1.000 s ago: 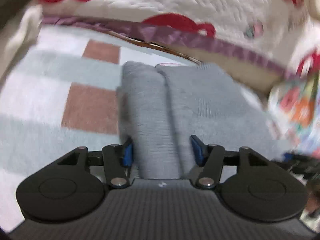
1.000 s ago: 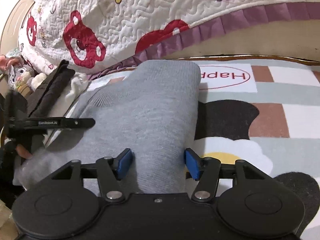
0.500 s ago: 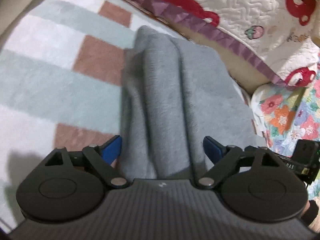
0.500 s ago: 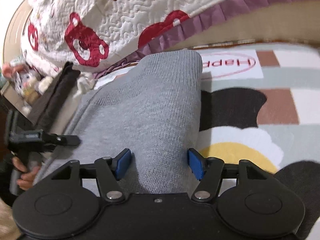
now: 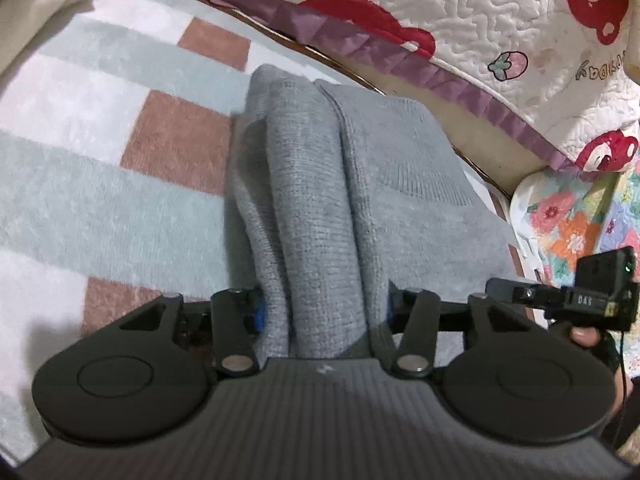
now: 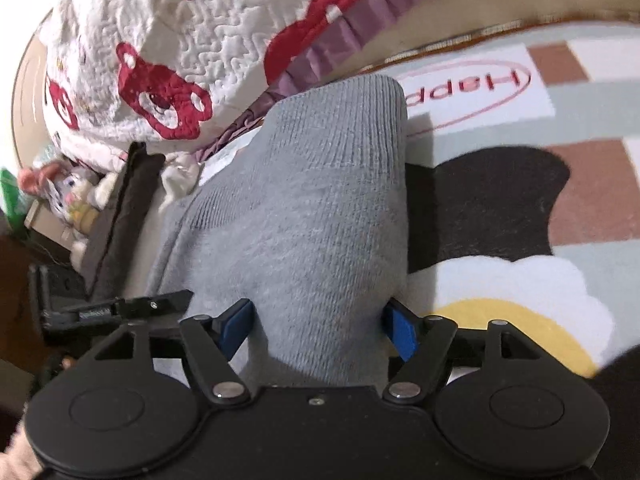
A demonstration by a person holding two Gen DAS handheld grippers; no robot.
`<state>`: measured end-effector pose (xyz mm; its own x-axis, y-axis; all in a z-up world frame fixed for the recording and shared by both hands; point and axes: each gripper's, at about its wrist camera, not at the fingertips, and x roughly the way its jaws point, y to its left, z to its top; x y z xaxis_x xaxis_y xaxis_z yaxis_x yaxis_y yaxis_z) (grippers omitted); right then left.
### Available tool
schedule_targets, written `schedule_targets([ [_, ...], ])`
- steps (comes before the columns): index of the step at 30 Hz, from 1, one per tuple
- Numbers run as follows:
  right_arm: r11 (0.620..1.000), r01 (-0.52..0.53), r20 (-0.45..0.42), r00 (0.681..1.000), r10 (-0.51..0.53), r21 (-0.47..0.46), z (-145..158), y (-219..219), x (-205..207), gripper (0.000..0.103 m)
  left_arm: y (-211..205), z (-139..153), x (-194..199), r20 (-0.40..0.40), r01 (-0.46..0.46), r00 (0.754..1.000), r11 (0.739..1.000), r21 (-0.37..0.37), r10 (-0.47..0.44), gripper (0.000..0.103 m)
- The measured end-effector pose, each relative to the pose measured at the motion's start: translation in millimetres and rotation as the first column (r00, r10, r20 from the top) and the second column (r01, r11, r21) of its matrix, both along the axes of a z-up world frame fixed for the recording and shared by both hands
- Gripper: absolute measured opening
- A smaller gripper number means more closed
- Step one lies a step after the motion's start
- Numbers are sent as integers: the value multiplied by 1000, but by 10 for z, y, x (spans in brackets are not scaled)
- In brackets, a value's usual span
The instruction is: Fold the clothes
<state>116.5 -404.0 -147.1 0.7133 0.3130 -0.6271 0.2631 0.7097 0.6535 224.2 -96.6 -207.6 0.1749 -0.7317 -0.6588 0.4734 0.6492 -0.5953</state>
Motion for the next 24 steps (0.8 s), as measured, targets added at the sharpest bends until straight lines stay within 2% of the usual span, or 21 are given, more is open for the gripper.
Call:
schedule_targets([
  [1,1000,-9,4,1000,9,16,-19,-26,27,74,-23,-2,-12,13,-3,1000,1000,-3,3,42],
  [3,999,-28,30,999,27,32,13,-32,53,57,-70,80,-104,87,7,996,1000,1,-7,34],
  [5,999,-49,76,996,47,14,162,33,34,53,-135,243,-272,197,38,980,999,23,-42,33],
  [7,997,-64,116,991,68,-37,377,156,-13,51,-202,414,-450,300,75,950,997,36,-82,33],
  [10,988,-77,163,982,99,-135,725,376,-101,50,-312,585,-685,384,148,912,989,26,-147,33],
  [12,972,-76,161,980,114,-222,905,497,-158,50,-387,547,-729,383,150,909,987,61,-162,33],
  [16,948,-21,34,999,33,-318,767,465,-241,50,-537,470,-816,381,152,905,980,131,-191,33],
  [17,939,-9,3,1000,11,-343,732,457,-261,50,-542,455,-806,368,151,910,980,129,-189,33],
  [19,921,12,-54,998,-36,-389,662,437,-304,50,-462,435,-694,306,143,939,987,74,-159,33],
  [21,945,56,-41,996,-73,-321,580,313,-368,50,-418,394,-622,260,139,954,989,48,-147,34],
  [24,964,60,-29,997,-69,-258,514,210,-382,51,-370,325,-540,200,136,970,990,27,-139,36],
])
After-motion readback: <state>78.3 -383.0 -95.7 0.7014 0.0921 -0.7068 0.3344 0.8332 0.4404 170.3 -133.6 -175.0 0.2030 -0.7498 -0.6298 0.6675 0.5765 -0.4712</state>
